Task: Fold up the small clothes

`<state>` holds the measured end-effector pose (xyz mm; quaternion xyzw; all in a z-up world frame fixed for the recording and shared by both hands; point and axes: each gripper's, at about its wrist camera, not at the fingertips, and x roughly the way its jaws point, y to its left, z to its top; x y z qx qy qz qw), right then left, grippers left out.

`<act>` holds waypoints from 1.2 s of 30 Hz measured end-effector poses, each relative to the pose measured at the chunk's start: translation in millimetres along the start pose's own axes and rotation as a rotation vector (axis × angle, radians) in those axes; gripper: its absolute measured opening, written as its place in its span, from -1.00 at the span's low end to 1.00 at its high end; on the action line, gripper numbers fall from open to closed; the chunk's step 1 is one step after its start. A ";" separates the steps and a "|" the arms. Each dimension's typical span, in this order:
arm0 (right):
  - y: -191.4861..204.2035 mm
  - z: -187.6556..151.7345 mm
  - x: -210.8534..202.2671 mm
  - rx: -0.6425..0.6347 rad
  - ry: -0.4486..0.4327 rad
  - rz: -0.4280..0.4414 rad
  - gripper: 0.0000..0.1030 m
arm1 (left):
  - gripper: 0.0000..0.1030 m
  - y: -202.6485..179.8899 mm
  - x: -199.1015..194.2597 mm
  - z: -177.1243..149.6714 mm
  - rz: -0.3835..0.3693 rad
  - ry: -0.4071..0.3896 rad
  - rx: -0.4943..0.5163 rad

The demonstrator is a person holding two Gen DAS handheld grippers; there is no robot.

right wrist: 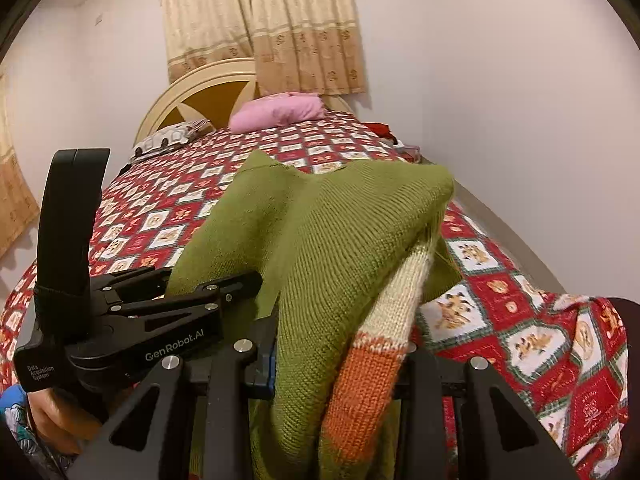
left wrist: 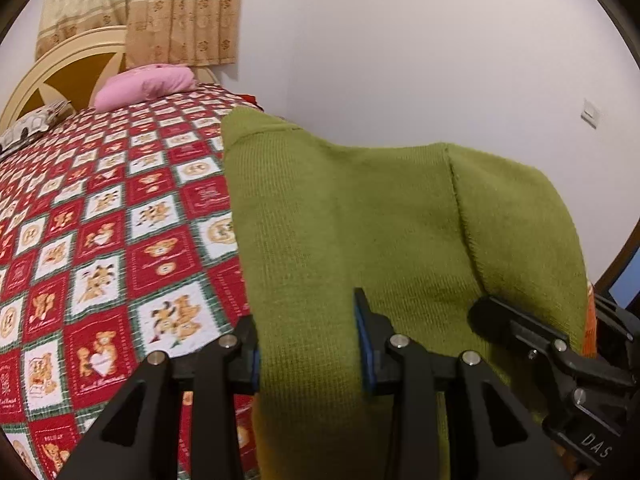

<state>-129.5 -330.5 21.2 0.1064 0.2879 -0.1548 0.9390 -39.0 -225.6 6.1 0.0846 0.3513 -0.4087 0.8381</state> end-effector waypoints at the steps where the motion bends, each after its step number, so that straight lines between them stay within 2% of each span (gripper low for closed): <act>1: -2.3 -0.5 -1.1 0.000 -0.003 -0.006 -0.34 | -0.28 -4.3 1.3 1.0 -0.003 0.003 0.007; 10: -19.4 1.1 -8.0 -0.006 -0.032 -0.057 -0.34 | -0.28 -35.3 15.5 12.8 -0.009 -0.002 0.052; 18: -39.9 12.7 23.9 -0.048 -0.020 -0.107 -0.34 | -0.28 -45.8 52.4 31.8 0.031 0.010 0.048; 25: -49.2 11.8 77.0 -0.146 0.039 -0.158 -0.34 | -0.28 -38.0 97.3 33.0 0.081 0.083 -0.009; 29: -58.8 11.4 98.4 -0.166 0.063 -0.166 -0.34 | -0.28 -34.1 110.1 30.9 0.096 0.097 -0.024; 33: -78.9 5.6 130.9 -0.139 0.147 -0.167 -0.35 | -0.26 -30.3 122.1 28.4 0.099 0.120 -0.055; 35: -89.6 3.3 138.8 -0.087 0.170 -0.134 -0.34 | -0.21 -26.8 127.1 28.5 0.086 0.138 -0.085; 36: -97.8 5.4 140.5 -0.044 0.178 -0.102 -0.34 | -0.13 -24.2 129.6 28.6 0.081 0.146 -0.104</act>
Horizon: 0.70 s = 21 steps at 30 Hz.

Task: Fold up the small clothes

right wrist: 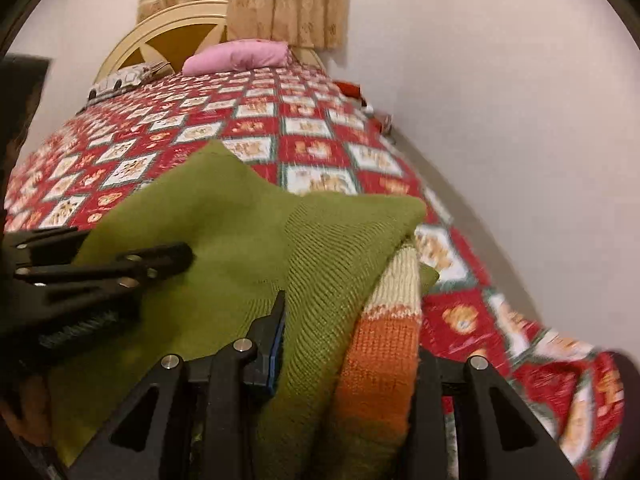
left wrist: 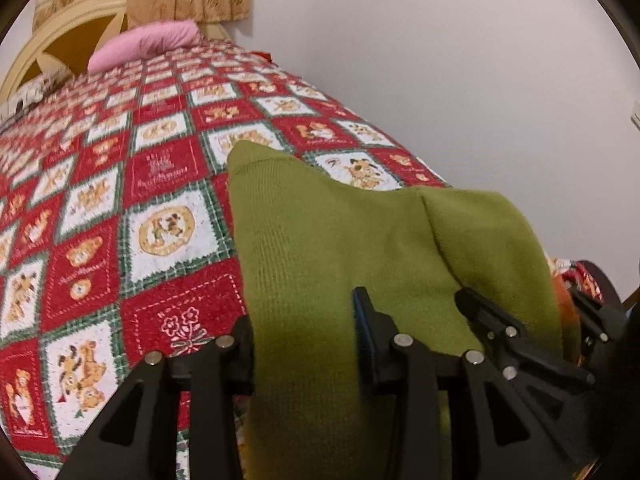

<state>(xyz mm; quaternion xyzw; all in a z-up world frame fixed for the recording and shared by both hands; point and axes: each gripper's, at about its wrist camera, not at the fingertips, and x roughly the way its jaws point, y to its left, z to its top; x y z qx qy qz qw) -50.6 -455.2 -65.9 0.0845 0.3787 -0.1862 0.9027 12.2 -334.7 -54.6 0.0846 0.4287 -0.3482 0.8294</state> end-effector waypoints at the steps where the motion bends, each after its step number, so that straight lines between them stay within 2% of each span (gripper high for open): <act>1: -4.7 0.9 2.1 0.024 0.011 0.023 -0.31 | -0.02 2.1 2.4 1.0 -0.001 0.007 -0.014; 3: -14.7 0.3 6.1 0.073 0.040 0.068 -0.25 | 0.15 7.6 8.6 2.4 -0.011 0.031 -0.048; 5: -27.3 1.1 8.0 0.140 0.064 0.107 -0.03 | 0.32 14.4 14.2 4.3 -0.032 0.055 -0.078; 6: -35.4 0.6 6.5 0.183 0.076 0.133 0.09 | 0.47 18.3 15.9 5.1 -0.037 0.069 -0.089; 7: -42.9 -1.5 2.0 0.218 0.079 0.153 0.11 | 0.58 23.2 15.9 5.4 -0.041 0.086 -0.107; 8: -51.0 -4.4 -10.1 0.258 0.062 0.162 0.11 | 0.58 27.3 14.6 6.6 -0.055 0.097 -0.119; 9: -54.3 -6.2 -20.7 0.268 0.037 0.129 0.11 | 0.58 32.2 11.0 6.6 -0.074 0.098 -0.127; 12: -52.3 -13.9 -68.5 0.207 -0.049 -0.019 0.10 | 0.58 41.6 -9.6 2.2 -0.064 0.057 -0.119; 15: -39.9 -28.4 -115.0 0.147 -0.104 -0.050 0.10 | 0.54 42.8 -35.6 -9.0 -0.036 -0.001 -0.076; 17: -24.4 -36.2 -137.9 0.099 -0.131 -0.069 0.02 | 0.54 35.0 -54.8 -20.6 -0.009 -0.044 -0.019; 19: -2.7 -44.0 -151.5 0.050 -0.136 -0.060 -0.55 | 0.54 27.1 -67.2 -29.8 0.004 -0.068 0.022; 21: 11.5 -48.5 -153.7 0.028 -0.126 -0.032 -0.72 | 0.54 18.5 -74.8 -39.7 0.004 -0.078 0.050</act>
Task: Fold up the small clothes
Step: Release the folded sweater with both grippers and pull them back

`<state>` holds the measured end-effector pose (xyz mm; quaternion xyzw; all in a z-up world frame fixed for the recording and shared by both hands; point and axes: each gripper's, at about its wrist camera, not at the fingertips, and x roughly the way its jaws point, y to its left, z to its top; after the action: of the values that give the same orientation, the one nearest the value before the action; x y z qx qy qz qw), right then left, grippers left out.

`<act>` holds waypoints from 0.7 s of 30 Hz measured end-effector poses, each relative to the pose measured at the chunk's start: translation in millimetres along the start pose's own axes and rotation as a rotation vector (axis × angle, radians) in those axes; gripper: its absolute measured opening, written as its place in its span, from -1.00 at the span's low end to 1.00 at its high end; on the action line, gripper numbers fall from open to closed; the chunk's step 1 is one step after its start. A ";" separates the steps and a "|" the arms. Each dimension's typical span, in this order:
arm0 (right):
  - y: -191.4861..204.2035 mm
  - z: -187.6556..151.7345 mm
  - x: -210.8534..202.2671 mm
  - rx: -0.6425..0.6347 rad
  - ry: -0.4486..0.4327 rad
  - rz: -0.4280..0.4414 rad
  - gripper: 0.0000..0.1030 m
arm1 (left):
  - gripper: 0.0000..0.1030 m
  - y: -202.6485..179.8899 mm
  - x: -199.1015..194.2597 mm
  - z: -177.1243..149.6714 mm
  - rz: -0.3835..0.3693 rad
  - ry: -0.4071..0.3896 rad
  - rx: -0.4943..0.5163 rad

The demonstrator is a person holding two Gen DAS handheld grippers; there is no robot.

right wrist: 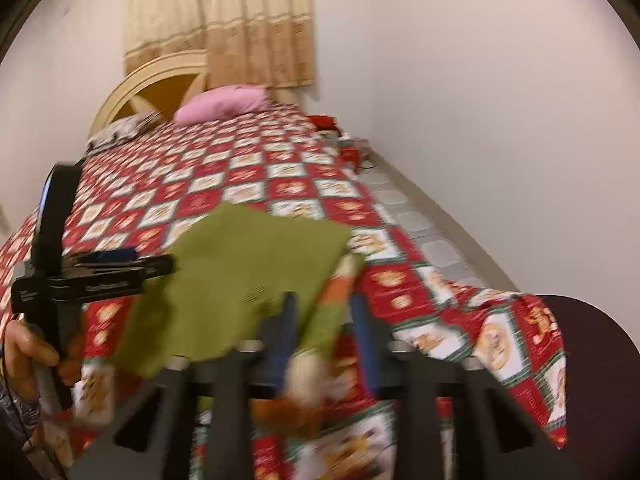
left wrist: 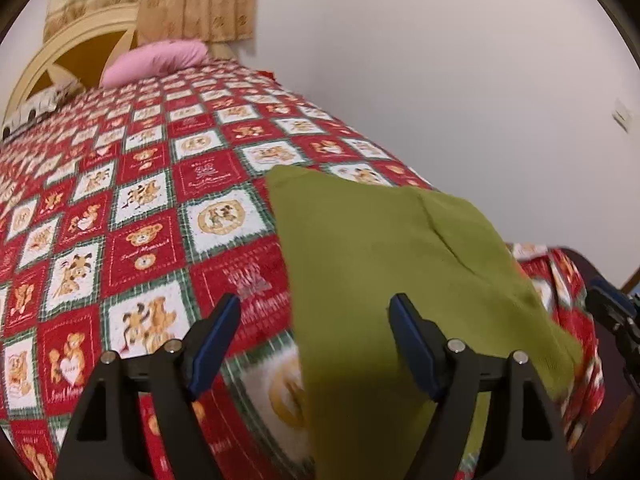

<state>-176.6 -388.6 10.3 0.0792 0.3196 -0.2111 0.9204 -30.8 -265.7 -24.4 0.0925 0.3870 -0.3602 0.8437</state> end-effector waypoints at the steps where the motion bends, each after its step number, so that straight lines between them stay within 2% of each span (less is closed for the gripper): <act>1: 8.1 -2.0 1.8 -0.013 0.003 0.010 -0.76 | 0.54 -3.1 -2.5 -3.6 -0.002 -0.001 0.012; 5: 29.0 -15.9 25.3 -0.024 0.056 0.012 -0.76 | 0.54 -15.2 -2.6 -20.1 0.022 0.017 0.065; 10: 8.1 -52.3 62.1 0.099 0.207 0.011 -0.76 | 0.58 -13.8 5.0 -38.7 0.054 0.046 0.081; 12: -2.3 -58.7 61.2 0.163 0.186 0.052 -0.77 | 0.58 -13.1 6.2 -44.8 0.057 0.050 0.074; 15: -2.7 -59.5 60.0 0.194 0.199 0.050 -0.77 | 0.58 -15.9 -0.1 -50.3 0.073 0.041 0.088; 21: 20.7 -73.6 25.5 0.090 0.178 -0.027 -0.76 | 0.58 -17.0 -20.5 -66.2 0.100 0.027 0.134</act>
<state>-190.4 -358.0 -63.0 0.1344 0.3914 -0.2297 0.8809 -90.2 -238.2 -52.8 0.1730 0.3681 -0.3416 0.8473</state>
